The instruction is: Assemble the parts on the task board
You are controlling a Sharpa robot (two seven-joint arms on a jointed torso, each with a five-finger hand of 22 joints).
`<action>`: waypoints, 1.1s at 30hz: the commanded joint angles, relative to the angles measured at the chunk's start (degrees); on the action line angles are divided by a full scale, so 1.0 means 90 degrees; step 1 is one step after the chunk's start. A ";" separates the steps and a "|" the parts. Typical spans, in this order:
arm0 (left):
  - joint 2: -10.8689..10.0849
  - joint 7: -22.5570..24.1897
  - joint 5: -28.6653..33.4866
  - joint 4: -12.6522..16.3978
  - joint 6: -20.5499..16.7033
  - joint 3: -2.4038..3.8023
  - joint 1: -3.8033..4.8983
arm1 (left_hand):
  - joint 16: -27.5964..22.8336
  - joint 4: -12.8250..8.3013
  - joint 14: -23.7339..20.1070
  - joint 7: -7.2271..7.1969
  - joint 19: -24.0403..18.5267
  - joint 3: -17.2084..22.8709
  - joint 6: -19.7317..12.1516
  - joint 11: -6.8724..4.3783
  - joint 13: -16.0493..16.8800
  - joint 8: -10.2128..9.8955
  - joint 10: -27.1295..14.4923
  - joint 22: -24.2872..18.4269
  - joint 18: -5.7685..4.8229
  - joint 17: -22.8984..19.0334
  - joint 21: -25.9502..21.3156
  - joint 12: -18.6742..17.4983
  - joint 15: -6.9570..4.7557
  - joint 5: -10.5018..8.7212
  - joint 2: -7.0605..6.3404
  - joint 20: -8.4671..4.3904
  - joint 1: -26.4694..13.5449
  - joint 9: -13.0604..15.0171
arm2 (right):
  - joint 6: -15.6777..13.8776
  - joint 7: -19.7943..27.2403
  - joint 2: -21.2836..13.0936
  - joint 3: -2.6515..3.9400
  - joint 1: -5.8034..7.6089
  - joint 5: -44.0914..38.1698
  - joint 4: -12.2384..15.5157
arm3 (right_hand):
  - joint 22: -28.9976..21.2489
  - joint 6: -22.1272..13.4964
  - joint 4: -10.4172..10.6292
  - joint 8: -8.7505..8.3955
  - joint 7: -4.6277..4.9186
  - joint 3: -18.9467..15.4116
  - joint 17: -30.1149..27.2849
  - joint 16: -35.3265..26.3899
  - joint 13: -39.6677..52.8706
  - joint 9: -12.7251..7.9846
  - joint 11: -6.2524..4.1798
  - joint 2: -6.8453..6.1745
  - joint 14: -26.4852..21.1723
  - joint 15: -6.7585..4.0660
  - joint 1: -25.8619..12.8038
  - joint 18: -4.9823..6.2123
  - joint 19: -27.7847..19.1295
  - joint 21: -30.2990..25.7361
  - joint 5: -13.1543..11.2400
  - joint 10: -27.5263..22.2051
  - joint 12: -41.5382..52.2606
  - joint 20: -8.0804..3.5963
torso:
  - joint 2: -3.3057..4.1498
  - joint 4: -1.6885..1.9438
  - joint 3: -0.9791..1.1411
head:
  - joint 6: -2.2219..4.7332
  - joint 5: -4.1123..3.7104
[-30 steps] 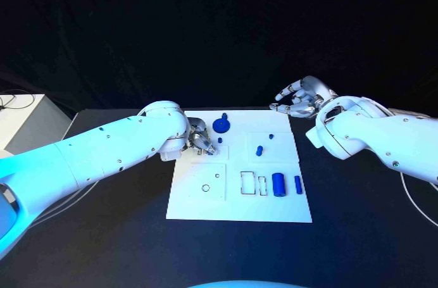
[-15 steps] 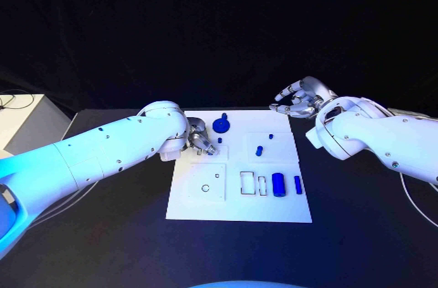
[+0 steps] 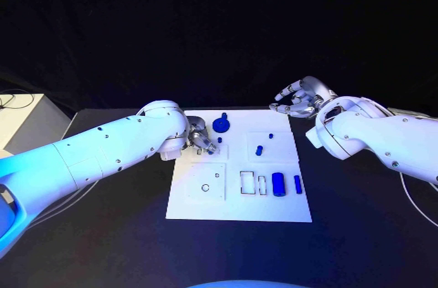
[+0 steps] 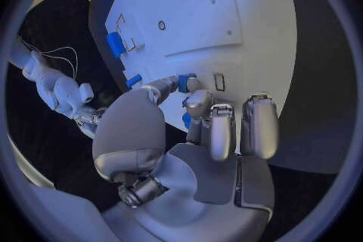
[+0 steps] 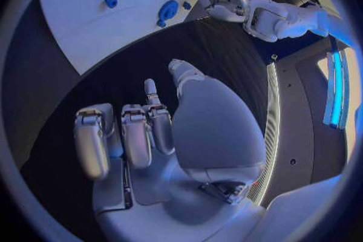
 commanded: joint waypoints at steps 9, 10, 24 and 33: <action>-0.0010 0.0013 -0.0001 -0.0003 -0.0043 0.0011 -0.0003 | 0.0028 0.0025 0.0660 0.0031 -0.0014 -0.0075 -0.0006 0.0006 0.0009 -0.0042 -0.0052 0.0082 -0.0028 0.1676 -0.0030 -0.0008 -0.0038 -0.0037 0.0059 -0.0038 0.0018 0.0011 | 0.0016 0.0068 -0.0004 0.0001 -0.0008 -0.0054 0.0001 | 0.1675 -0.0045 0.0014 0.0014 0.0013 -0.0036 0.1675 0.0027 0.1195 -0.0006 -0.0002 -0.0004 0.0686 0.0019 -0.0077 -0.0092 0.0667 0.0014 0.0032 0.0151 -0.0012 0.0005 | -0.0001 0.0002 0.0005 | -0.0012 0.0005; -0.0010 0.0012 -0.0001 -0.0010 -0.0035 0.0011 -0.0003 | 0.0028 0.0026 0.0660 0.0031 -0.0014 -0.0076 -0.0006 0.0006 0.0009 -0.0042 -0.0052 0.0082 -0.0028 0.1676 -0.0030 -0.0008 -0.0038 -0.0037 0.0058 -0.0038 0.0018 0.0011 | 0.0017 0.0067 -0.0004 0.0001 -0.0008 -0.0054 0.0000 | 0.1675 -0.0045 0.0014 0.0014 0.0013 -0.0036 0.1675 0.0027 0.1195 -0.0006 -0.0002 -0.0004 0.0686 0.0019 -0.0077 -0.0092 0.0667 0.0014 0.0032 0.0151 -0.0012 0.0005 | -0.0003 0.0005 0.0006 | -0.0014 0.0006; 0.0010 -0.0003 0.0023 -0.0103 0.0049 0.0008 -0.0002 | 0.0028 0.0335 0.0660 0.0033 -0.0016 -0.0575 0.0009 0.0009 0.0005 -0.0100 -0.0066 0.0081 -0.0027 0.1676 -0.0044 -0.0004 -0.0035 -0.0384 0.0070 -0.0033 0.0206 0.0050 | 0.0026 0.0066 -0.0003 0.0001 -0.0011 -0.0052 -0.0002 | 0.1675 -0.0044 0.0014 0.0015 0.0012 -0.0045 0.1675 0.0027 0.1192 -0.0006 -0.0002 0.0002 0.0686 0.0018 -0.0095 -0.0092 0.0667 0.0014 0.0031 0.0148 -0.0015 0.0005 | -0.0009 0.0003 0.0004 | -0.0029 0.0014; 0.0027 -0.0003 0.0047 -0.0135 0.0019 0.0006 -0.0002 | 0.0028 0.0415 0.0660 0.0034 -0.0016 -0.0678 0.0013 0.0009 0.0001 -0.0116 -0.0070 0.0082 -0.0026 0.1676 -0.0046 -0.0004 -0.0034 -0.0515 0.0101 -0.0032 0.0292 0.0061 | 0.0023 0.0069 -0.0005 0.0001 -0.0012 -0.0052 -0.0002 | 0.1675 -0.0044 0.0014 0.0015 0.0012 -0.0045 0.1675 0.0027 0.1192 -0.0006 -0.0002 0.0002 0.0686 0.0018 -0.0095 -0.0092 0.0667 0.0014 0.0031 0.0148 -0.0015 0.0005 | -0.0008 0.0003 0.0006 | -0.0016 0.0016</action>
